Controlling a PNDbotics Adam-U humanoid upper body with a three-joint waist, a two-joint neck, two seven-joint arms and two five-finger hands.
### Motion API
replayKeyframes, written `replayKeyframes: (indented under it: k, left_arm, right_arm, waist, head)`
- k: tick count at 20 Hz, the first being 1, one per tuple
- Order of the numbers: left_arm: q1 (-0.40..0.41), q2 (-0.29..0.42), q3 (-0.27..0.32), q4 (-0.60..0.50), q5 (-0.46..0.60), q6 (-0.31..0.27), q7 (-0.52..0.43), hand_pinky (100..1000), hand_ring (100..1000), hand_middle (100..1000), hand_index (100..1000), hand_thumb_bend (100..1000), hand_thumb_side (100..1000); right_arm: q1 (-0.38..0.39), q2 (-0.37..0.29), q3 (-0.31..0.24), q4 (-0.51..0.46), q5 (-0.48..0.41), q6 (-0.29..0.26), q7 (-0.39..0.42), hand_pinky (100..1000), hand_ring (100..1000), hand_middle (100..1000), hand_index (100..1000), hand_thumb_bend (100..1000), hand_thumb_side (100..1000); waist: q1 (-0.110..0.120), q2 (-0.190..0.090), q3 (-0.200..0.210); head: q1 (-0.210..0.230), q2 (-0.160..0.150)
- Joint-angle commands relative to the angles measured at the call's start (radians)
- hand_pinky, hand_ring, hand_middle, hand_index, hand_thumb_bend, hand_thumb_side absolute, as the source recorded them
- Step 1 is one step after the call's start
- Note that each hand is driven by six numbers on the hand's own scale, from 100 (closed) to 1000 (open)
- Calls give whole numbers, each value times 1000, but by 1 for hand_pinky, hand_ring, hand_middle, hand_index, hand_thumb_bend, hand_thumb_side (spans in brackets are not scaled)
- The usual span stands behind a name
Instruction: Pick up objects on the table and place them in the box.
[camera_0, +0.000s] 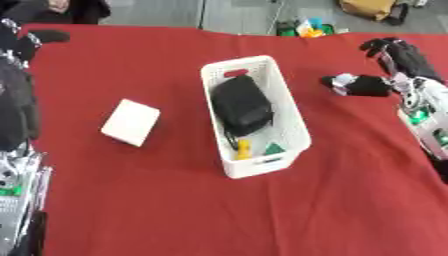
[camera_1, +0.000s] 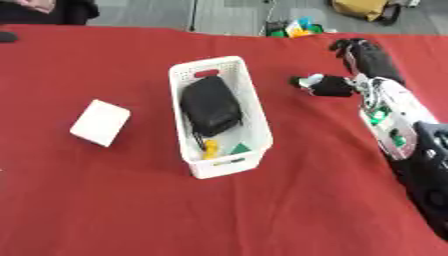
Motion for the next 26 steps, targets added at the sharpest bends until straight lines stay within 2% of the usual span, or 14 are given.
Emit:
replayKeyframes:
  k: [1,4,6,7,14,26]
  left_arm:
    - [-13,5,-2,-14,3,4,-2,642,843,1000,927,100,1000]
    - [-13,5,-3,-14,4,4,-4,642,843,1000,925,100,1000]
    - [-13,5,-3,-14,4,4,-6,642,843,1000,925,100,1000]
    - [-14,5,-3,-14,4,4,-6,642,843,1000,922,100,1000]
    - [-14,4,-5,-14,6,5,-8,641,844,1000,919,100,1000]
    - [-21,1,-10,-14,10,3,-16,643,847,1000,915,100,1000]
  right_arm:
    - [-12,-13,2,20,21,-17,-24,881,877,703,861,825,624]
    - [-9,-16,6,34,42,-38,-19,866,871,707,851,802,575]
    - [-9,-16,5,40,53,-45,-15,866,871,707,851,802,575]
    - [-9,-16,4,43,57,-47,-13,865,870,705,849,785,529]
    - [-14,-22,-6,82,97,-55,13,869,871,689,838,782,569]
    - [-53,-35,-25,129,79,-74,-1,876,867,635,802,768,660]
  waist:
    - [2,-18,-2]
    - [3,-17,-4]
    - [4,-17,-4]
    - [4,-17,-4]
    - [5,-16,-2]
    - [4,-1,10]
  head:
    - [-1,-12]
    - [-2,-11]
    - [-2,-11]
    - [-2,-11]
    - [-5,-12]
    - [-19,-28]
